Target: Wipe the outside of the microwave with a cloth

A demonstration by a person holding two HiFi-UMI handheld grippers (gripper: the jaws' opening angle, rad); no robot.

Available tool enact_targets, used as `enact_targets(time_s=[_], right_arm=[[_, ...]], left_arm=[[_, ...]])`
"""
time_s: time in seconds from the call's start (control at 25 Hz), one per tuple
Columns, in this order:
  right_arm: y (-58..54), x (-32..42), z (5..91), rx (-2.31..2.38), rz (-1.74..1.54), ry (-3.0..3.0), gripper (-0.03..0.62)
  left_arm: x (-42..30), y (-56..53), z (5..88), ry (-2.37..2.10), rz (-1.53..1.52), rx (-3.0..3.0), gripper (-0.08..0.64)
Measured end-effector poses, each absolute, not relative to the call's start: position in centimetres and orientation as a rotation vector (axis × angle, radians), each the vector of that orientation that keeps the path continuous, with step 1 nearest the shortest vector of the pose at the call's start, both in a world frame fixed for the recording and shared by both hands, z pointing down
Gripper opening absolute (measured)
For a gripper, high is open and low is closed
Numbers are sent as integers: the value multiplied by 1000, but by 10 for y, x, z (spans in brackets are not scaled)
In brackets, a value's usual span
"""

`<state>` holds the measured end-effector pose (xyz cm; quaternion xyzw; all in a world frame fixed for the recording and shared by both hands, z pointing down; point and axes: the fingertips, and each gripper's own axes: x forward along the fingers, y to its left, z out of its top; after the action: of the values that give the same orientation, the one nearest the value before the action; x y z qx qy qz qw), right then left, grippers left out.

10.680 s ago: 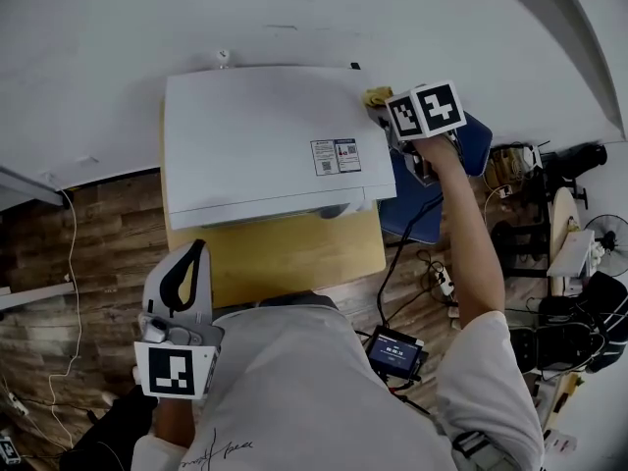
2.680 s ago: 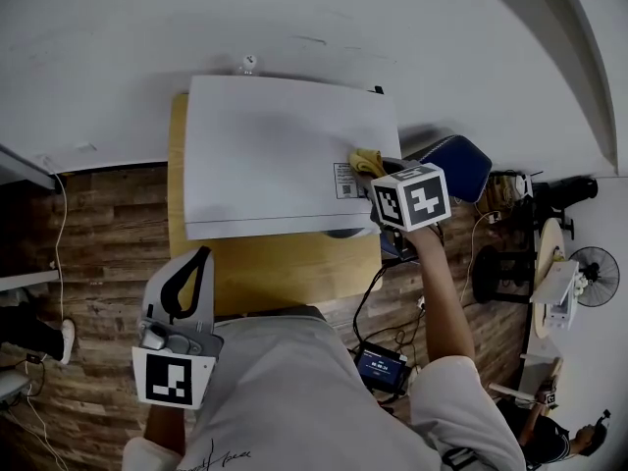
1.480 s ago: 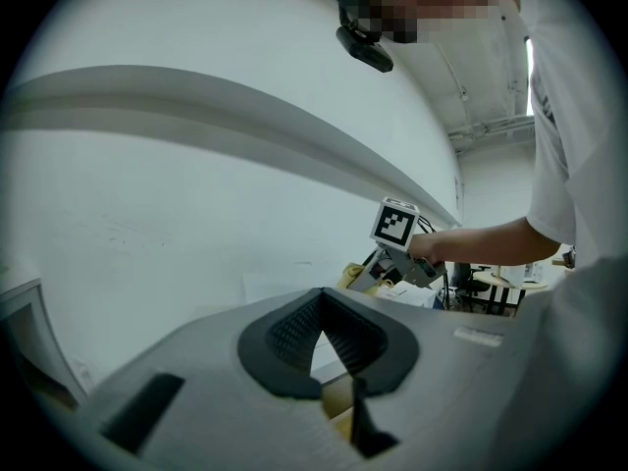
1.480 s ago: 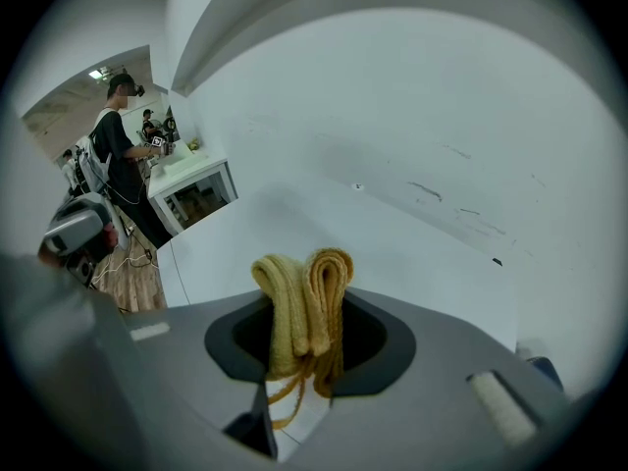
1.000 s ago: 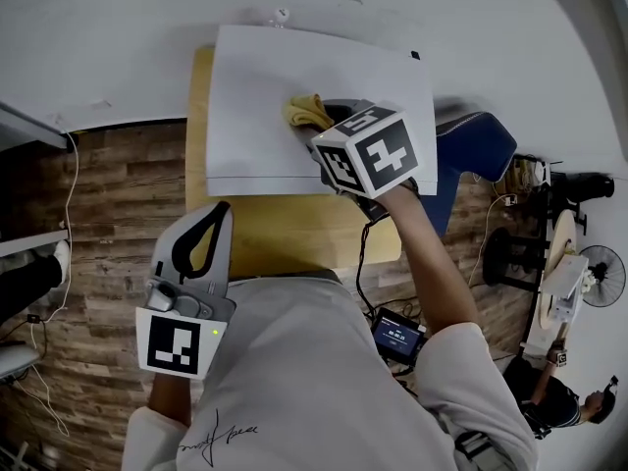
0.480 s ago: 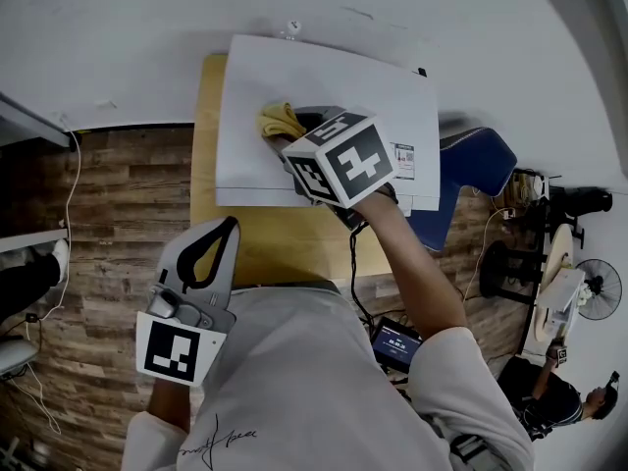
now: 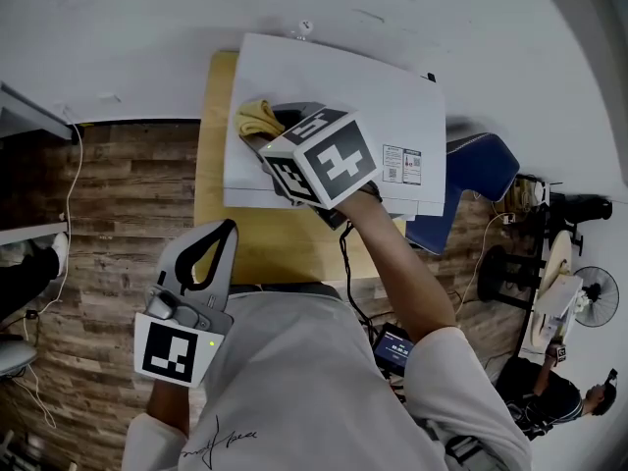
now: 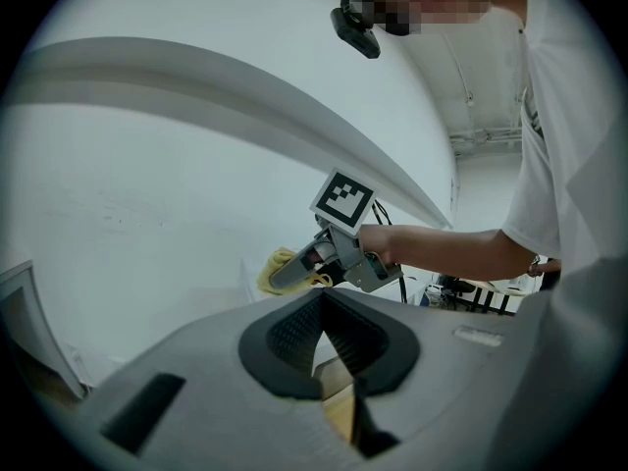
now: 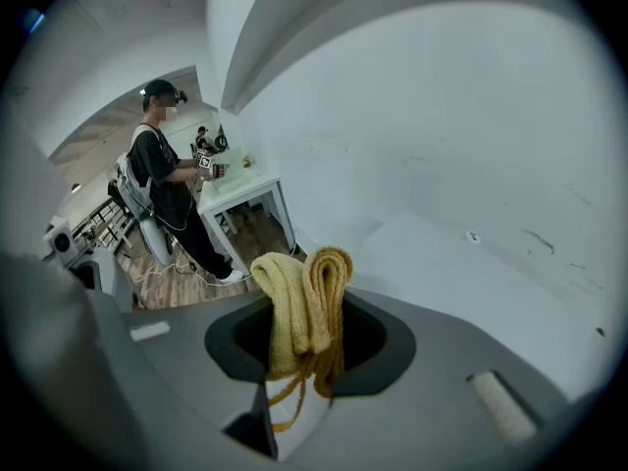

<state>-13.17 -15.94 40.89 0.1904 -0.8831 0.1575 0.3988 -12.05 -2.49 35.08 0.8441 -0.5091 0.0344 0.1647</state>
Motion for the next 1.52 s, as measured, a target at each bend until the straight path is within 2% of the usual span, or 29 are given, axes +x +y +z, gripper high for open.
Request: enact_targets(time_s=[0.32, 1.24, 1.52], right_arm=[[-158, -130, 389, 452, 460, -2428, 126], [-111, 58, 314, 835, 248, -2711, 126], [-80, 98, 307, 886, 169, -2750, 124]], left_arm=[[-122, -28, 355, -1504, 123, 2368, 2], [-38, -20, 321, -1614, 101, 2396, -5], [-40, -10, 321, -1697, 64, 2371, -5]])
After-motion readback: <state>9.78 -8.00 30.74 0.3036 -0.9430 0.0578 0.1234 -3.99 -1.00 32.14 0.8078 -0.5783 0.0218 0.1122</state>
